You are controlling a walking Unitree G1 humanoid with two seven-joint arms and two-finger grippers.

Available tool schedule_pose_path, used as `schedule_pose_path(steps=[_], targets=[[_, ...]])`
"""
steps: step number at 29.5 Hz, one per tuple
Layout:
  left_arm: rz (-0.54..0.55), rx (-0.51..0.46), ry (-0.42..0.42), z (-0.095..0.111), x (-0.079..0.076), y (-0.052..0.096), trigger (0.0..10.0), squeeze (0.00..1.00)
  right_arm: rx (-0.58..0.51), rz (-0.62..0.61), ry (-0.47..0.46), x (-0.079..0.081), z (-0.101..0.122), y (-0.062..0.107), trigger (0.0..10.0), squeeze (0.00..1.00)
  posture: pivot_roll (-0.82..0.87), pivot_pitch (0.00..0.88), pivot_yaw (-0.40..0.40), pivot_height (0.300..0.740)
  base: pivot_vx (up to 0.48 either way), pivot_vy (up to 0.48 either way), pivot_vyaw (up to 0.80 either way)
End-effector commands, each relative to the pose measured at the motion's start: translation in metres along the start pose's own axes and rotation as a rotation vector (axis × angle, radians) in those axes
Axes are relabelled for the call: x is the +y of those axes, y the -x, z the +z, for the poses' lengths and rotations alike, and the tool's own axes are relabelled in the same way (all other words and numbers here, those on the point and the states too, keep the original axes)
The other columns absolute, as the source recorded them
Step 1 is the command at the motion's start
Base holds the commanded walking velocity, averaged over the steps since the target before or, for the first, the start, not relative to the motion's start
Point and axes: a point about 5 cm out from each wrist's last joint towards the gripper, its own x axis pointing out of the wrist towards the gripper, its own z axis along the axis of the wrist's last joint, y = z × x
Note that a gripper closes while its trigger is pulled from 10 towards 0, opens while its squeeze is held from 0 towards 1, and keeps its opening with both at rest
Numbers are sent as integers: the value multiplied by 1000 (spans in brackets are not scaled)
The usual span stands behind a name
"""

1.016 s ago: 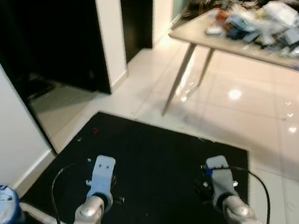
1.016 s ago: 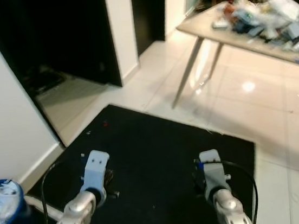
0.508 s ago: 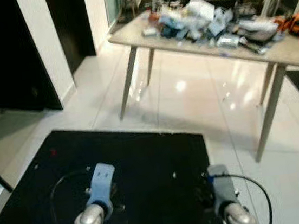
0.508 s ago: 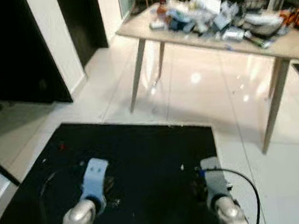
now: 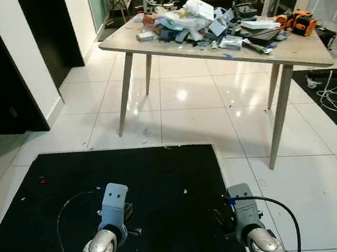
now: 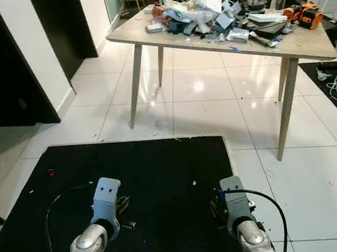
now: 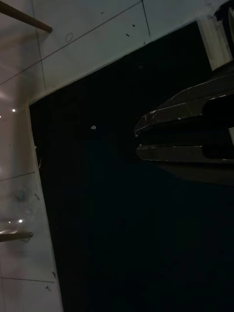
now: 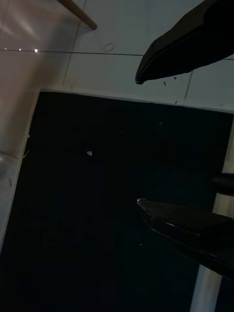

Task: Picking trash to rubbish bin

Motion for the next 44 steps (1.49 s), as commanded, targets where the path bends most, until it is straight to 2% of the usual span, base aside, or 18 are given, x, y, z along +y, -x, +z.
schedule_pose_path(steps=[1, 21, 29, 39, 44], targets=[[-10, -26, 26, 1, -3, 0, 10000, 0, -12, -7, 1, -1, 1, -1, 10000, 0, -39, 57, 19, 740, 259, 0, 0], [-24, -58, 30, 7, -2, -3, 10000, 0, -38, 4, 7, 0, 4, -2, 10000, 0, -41, 57, 21, 740, 315, 0, 0], [-33, -71, 20, 11, -5, -4, 10000, 0, -38, -10, -19, -2, 4, -2, 10000, 0, -42, 54, 24, 740, 325, 0, 0], [-35, -71, 15, 12, -5, -5, 10000, 0, -41, -17, -22, -3, 4, -2, 10000, 0, -46, 48, 27, 740, 323, 0, -800], [-38, -70, 14, 11, -6, -5, 10000, 0, -42, -18, -21, -3, 4, -2, 10000, 0, -47, 43, 27, 740, 317, 0, 0]])
